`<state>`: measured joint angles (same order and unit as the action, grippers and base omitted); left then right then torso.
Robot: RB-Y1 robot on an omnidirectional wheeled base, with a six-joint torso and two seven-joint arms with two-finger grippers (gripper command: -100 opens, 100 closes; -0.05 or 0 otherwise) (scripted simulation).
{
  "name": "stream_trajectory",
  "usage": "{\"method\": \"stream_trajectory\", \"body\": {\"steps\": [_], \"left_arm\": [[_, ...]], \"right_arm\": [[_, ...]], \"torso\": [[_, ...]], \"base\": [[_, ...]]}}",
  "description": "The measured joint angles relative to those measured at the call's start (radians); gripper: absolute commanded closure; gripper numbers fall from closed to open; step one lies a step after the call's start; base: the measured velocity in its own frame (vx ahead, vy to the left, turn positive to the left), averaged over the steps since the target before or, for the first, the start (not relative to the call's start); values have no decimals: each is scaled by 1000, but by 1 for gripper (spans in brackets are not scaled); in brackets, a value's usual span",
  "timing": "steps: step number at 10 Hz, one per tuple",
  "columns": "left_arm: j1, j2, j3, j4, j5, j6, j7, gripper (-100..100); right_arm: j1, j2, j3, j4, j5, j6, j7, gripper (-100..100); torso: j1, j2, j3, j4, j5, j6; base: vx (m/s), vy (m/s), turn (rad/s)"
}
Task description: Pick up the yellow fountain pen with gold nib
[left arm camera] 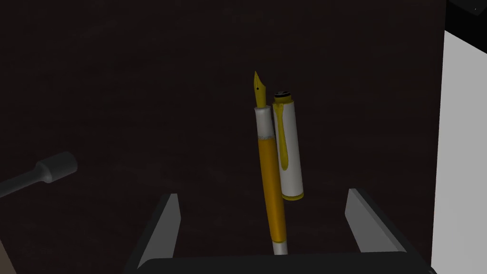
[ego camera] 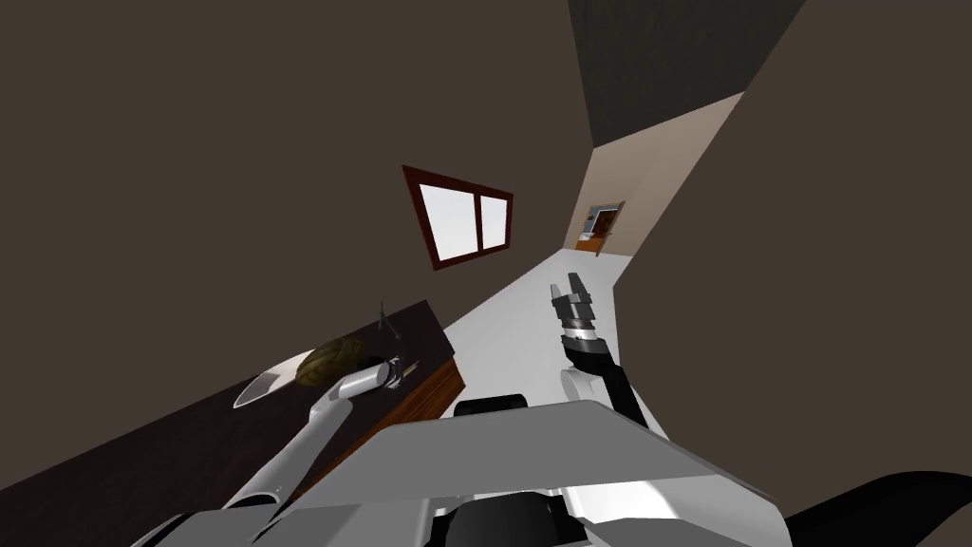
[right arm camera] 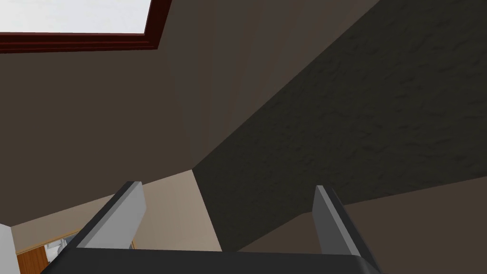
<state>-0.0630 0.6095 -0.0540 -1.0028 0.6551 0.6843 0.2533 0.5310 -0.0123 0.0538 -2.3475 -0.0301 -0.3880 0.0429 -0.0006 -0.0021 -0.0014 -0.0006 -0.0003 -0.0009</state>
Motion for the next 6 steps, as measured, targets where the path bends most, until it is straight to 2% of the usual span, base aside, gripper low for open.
{"method": "stream_trajectory", "body": {"steps": [1,2,3,5,6], "left_arm": [[-12,7,0,35,15,23,0,-100],[-11,10,1,42,18,44,5,-100],[-34,19,0,94,46,64,-7,-100],[-46,31,1,129,64,106,-6,-100],[-55,40,2,164,86,131,-11,-100]], "right_arm": [[0,0,0,0,0,0,0,0],[0,0,0,0,0,0,0,0],[0,0,0,0,0,0,0,0],[0,0,0,0,0,0,0,0],[0,0,0,0,0,0,0,0]], "torso": [[0,-1,0,0,0,0],[0,0,0,0,0,0],[0,0,0,0,0,0],[0,0,0,0,0,0],[0,-1,-1,0,0,0]], "base": [[47,3,-42],[47,-3,-78],[41,0,-40],[56,2,-90],[57,10,-43]]}}
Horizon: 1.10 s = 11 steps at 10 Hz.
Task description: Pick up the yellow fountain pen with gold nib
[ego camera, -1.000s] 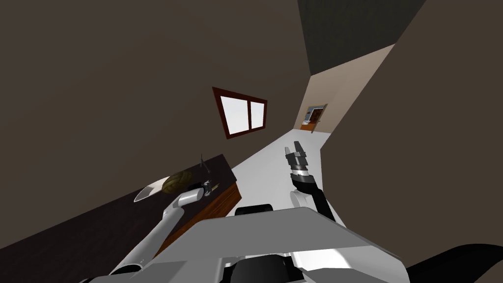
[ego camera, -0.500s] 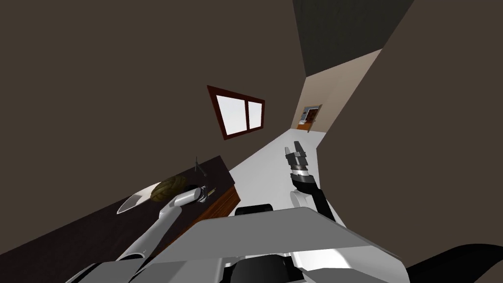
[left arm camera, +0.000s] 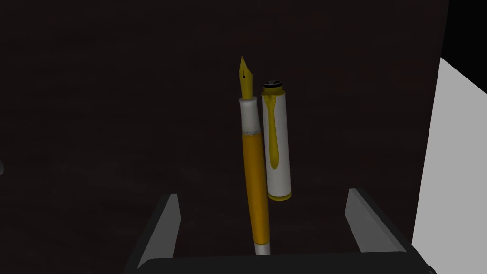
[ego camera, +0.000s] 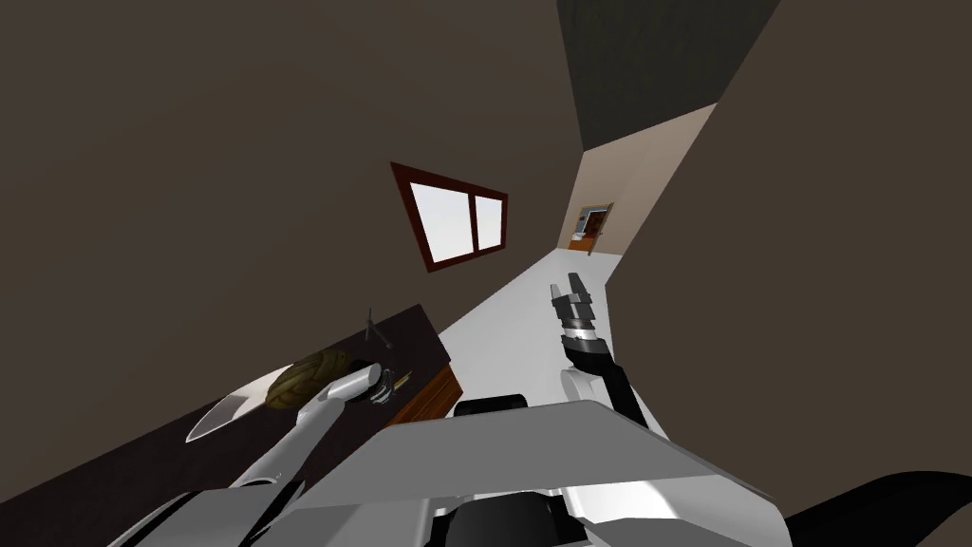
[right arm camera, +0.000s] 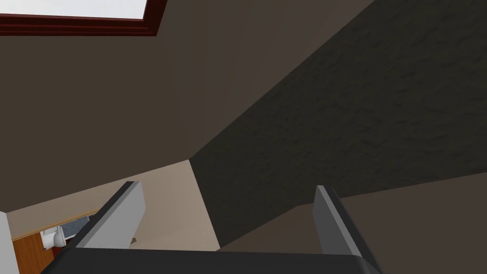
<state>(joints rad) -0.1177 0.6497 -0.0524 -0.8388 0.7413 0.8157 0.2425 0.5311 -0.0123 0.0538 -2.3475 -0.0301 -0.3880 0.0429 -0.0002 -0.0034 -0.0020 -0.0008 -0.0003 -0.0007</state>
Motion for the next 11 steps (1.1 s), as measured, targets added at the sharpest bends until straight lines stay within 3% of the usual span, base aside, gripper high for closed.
{"method": "stream_trajectory", "body": {"steps": [3,5,9,10,11], "left_arm": [[-16,20,1,54,34,68,2,-100],[-48,24,1,127,59,87,-18,-100],[-69,31,2,209,99,138,-35,-100],[-69,31,2,209,100,141,-35,0],[-70,31,2,209,100,141,-35,-100]], "right_arm": [[0,0,0,0,0,0,0,0],[0,0,0,0,0,0,0,0],[0,0,0,0,0,0,0,0],[0,0,0,0,0,0,0,0],[0,0,0,0,0,0,0,0]], "torso": [[0,1,0,0,0,0],[0,2,1,0,0,0],[0,2,1,0,0,0],[0,3,2,1,0,0],[-1,4,2,1,0,0]], "base": [[44,8,-60],[41,13,-64],[31,10,-37],[0,0,0],[25,40,12]]}}
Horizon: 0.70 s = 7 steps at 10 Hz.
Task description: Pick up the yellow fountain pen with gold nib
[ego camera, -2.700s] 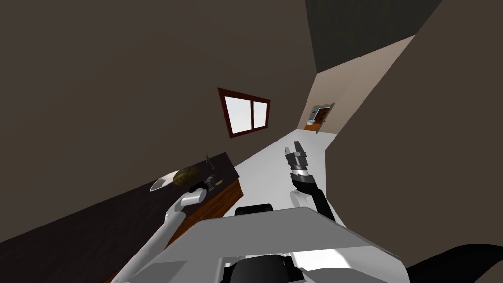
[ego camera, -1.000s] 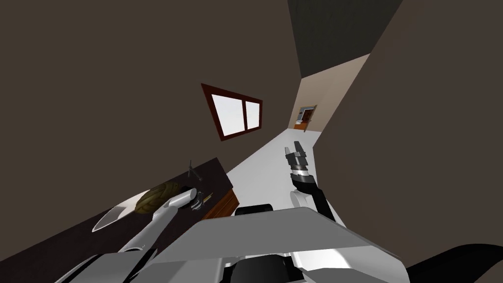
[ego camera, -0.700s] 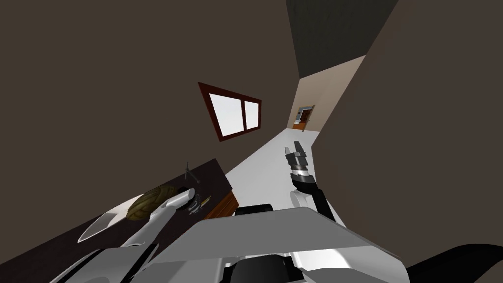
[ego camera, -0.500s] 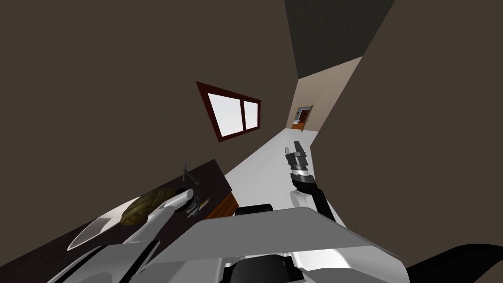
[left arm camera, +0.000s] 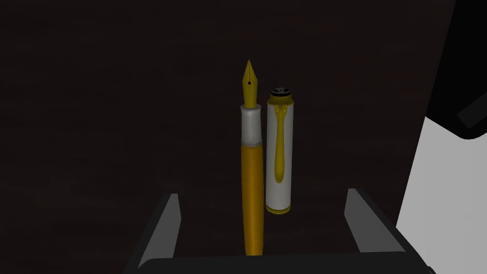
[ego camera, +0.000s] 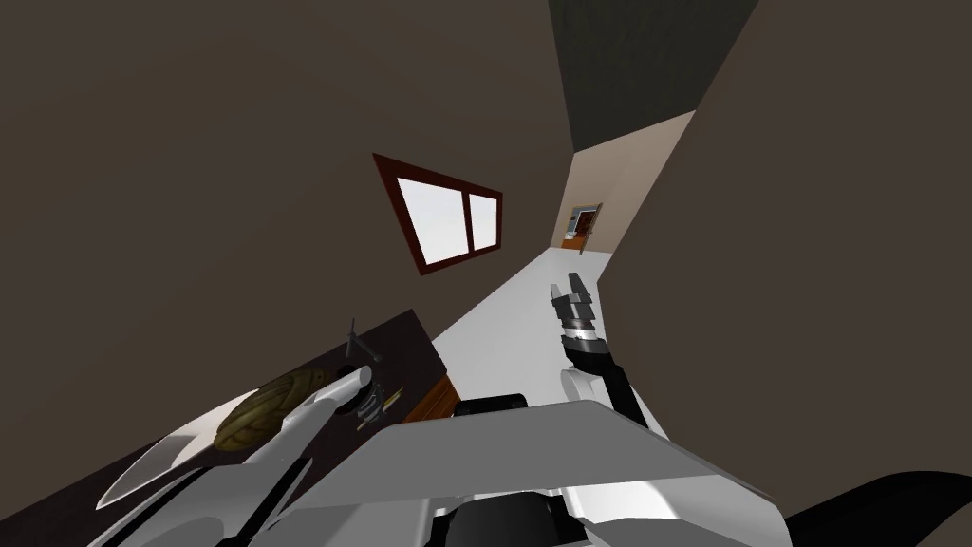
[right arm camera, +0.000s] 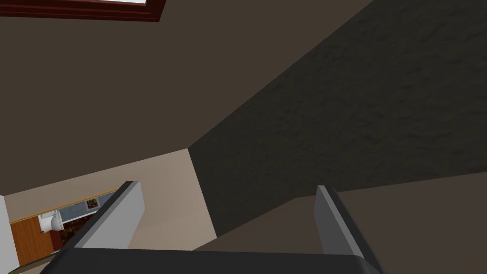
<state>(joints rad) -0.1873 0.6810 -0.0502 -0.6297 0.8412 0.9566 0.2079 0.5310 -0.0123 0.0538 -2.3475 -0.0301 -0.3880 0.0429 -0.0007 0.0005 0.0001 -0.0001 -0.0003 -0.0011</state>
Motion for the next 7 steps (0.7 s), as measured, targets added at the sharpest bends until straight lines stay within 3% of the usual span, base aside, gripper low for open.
{"method": "stream_trajectory", "body": {"steps": [1,3,4,7], "left_arm": [[-15,-20,3,41,-8,-21,-13,-100],[9,-57,10,38,-36,-59,-7,-100],[10,-59,11,40,-36,-63,-8,100],[10,-59,11,40,-36,-63,-7,100]], "right_arm": [[0,0,0,0,0,0,0,0],[0,0,0,0,0,0,0,0],[0,0,0,0,0,0,0,0],[0,0,0,0,0,0,0,0]], "torso": [[2,-1,-1,0,0,0],[2,0,0,0,1,0],[0,0,0,0,0,0],[0,0,0,0,0,0]], "base": [[60,77,5],[-5,7,-18],[0,0,0],[0,0,0]]}}
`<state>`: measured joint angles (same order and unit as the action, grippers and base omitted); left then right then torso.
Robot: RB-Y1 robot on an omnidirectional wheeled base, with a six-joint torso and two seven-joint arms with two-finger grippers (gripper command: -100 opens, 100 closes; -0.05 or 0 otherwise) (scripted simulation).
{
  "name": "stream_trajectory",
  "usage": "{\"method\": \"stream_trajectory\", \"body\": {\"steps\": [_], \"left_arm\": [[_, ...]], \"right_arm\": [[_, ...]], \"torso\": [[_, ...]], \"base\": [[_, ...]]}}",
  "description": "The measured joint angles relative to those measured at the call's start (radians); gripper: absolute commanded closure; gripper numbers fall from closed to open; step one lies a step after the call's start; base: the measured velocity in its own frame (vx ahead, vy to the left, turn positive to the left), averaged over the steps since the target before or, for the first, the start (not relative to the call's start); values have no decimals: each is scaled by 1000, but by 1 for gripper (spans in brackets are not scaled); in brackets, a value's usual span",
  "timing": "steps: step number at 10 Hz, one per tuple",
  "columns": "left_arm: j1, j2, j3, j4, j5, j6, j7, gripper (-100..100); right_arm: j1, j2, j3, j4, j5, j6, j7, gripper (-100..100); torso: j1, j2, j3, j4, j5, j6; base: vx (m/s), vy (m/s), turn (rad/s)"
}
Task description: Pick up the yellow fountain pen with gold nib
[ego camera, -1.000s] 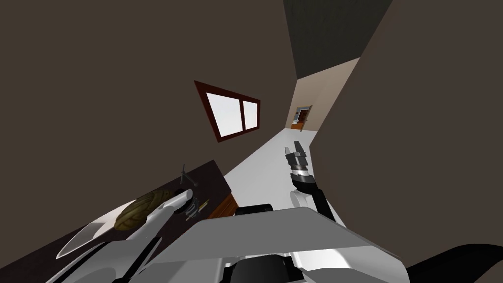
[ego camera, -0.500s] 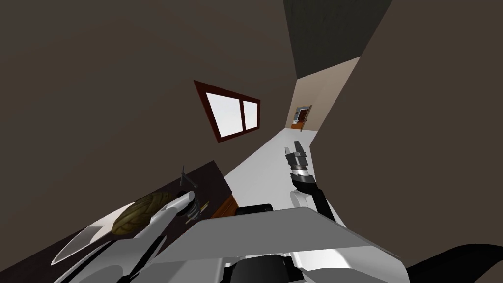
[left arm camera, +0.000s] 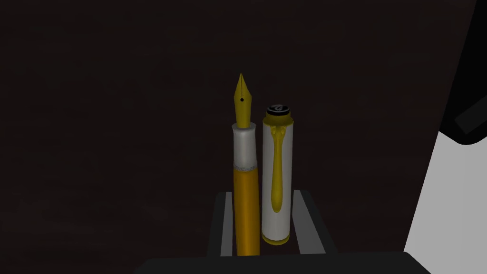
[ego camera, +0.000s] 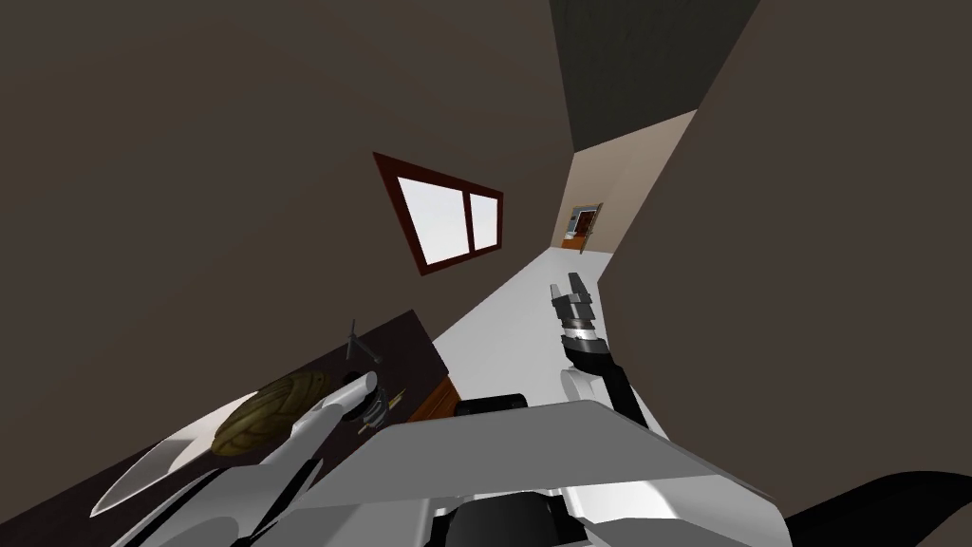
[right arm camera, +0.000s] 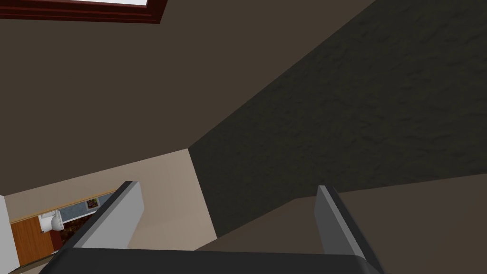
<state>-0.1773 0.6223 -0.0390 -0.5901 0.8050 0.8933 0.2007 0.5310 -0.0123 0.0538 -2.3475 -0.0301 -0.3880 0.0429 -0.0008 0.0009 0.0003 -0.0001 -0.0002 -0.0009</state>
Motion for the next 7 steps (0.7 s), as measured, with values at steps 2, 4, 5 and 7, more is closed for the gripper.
{"method": "stream_trajectory", "body": {"steps": [2,4,5,7], "left_arm": [[0,0,0,0,0,0,0,0],[-7,13,-3,-4,8,14,0,100],[-1,31,-6,-30,16,34,7,100],[7,52,-9,-61,27,60,18,0]], "right_arm": [[0,0,0,0,0,0,0,0],[0,0,0,0,0,0,0,0],[0,0,0,0,0,0,0,0],[0,0,0,0,0,0,0,0]], "torso": [[0,0,0,0,0,0],[-1,0,0,0,-1,0],[-2,1,0,0,-1,0],[-2,1,1,0,0,0]], "base": [[0,0,0],[-5,-17,14],[-27,-43,-9],[-7,-10,0]]}}
